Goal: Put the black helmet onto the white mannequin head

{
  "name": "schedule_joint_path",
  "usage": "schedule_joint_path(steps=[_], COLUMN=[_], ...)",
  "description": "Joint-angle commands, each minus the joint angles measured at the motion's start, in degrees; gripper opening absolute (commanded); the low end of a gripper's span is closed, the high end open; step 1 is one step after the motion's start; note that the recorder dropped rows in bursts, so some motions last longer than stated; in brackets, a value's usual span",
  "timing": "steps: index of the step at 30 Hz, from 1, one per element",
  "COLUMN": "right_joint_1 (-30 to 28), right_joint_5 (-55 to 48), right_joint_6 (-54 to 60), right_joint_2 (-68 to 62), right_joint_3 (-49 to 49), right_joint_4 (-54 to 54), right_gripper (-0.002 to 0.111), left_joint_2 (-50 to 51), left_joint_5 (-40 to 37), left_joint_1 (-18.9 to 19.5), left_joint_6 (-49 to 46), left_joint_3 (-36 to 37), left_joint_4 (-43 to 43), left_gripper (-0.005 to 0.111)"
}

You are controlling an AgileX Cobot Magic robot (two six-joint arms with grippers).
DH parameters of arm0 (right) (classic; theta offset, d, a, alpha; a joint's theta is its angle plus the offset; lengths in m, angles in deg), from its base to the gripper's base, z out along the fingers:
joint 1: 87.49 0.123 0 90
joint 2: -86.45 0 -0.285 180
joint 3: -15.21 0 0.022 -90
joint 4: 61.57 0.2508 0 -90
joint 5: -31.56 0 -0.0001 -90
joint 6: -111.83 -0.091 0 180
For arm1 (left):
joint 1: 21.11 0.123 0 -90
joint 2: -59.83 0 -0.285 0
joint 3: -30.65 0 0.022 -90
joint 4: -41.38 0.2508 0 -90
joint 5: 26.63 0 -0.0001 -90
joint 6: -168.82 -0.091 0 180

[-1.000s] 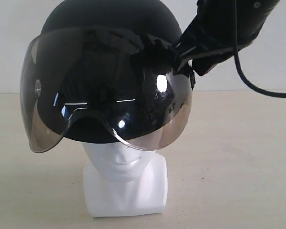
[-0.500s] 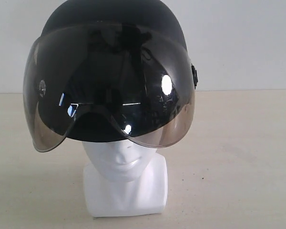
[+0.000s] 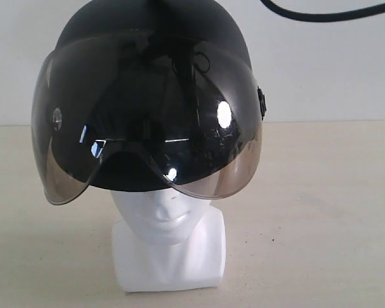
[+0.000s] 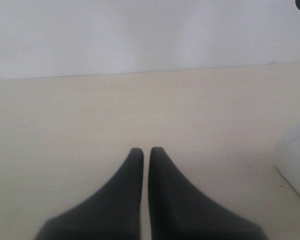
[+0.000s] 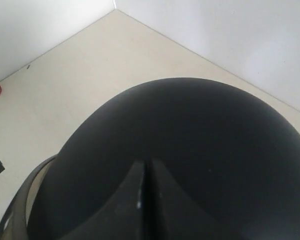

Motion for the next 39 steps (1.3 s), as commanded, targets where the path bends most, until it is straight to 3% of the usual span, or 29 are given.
schedule_joint_path(steps=[1, 9, 14, 16, 20, 22, 25, 28, 30, 32, 35, 37, 39], right_joint_1=[0.01, 0.01, 0.01, 0.01, 0.01, 0.01, 0.01, 0.01, 0.01, 0.01, 0.01, 0.01, 0.01], right_joint_5=[-2.57, -2.57, -2.96, -2.96, -2.96, -2.96, -2.96, -2.96, -2.96, -2.96, -2.96, -2.96, -2.96], right_joint_6=[1.12, 1.38, 2.06, 2.06, 2.34, 2.47, 2.47, 2.47, 2.47, 2.47, 2.47, 2.47, 2.47], right_joint_2=[-0.64, -0.64, -0.64, -0.64, -0.64, -0.64, -0.64, -0.64, -0.64, -0.64, -0.64, -0.64, -0.64], right_joint_3=[0.27, 0.27, 0.27, 0.27, 0.27, 0.27, 0.27, 0.27, 0.27, 0.27, 0.27, 0.27, 0.27], right_joint_4=[-1.09, -1.09, -1.09, -1.09, -1.09, -1.09, -1.09, -1.09, -1.09, -1.09, -1.09, -1.09, -1.09], right_gripper=[0.003, 0.003, 0.003, 0.003, 0.003, 0.003, 0.003, 0.003, 0.003, 0.003, 0.003, 0.003, 0.003], left_joint_2=[0.17, 0.17, 0.17, 0.17, 0.17, 0.17, 0.17, 0.81, 3.87, 7.79, 14.62, 21.07, 29.66], left_joint_5=[0.26, 2.01, 19.64, 29.59, 48.43, 54.93, 52.4, 34.6, 30.92, 31.47, 34.21, 42.02, 55.51], left_joint_1=[-0.53, -0.53, -0.53, -0.53, -0.53, -0.53, -0.53, -0.53, -0.53, -0.53, -1.71, -3.07, -4.15], left_joint_6=[0.05, 0.17, 1.23, 7.35, 35.65, 42.27, 45.14, 56.14, 68.6, 78.23, 93.15, 102.32, 109.99], left_joint_3=[-0.23, -0.23, -0.23, -0.23, -0.23, -0.23, -0.74, -7.15, -12.45, -17.4, -24.47, -28.84, -34.33], left_joint_4=[-0.59, 1.3, -1.55, -5.16, -6.49, -7.13, -5.39, 11.15, 34.05, 51.88, 66.04, 75.05, 87.96], left_gripper=[0.004, 0.004, 0.004, 0.004, 0.004, 0.004, 0.004, 0.004, 0.004, 0.004, 0.004, 0.004, 0.004])
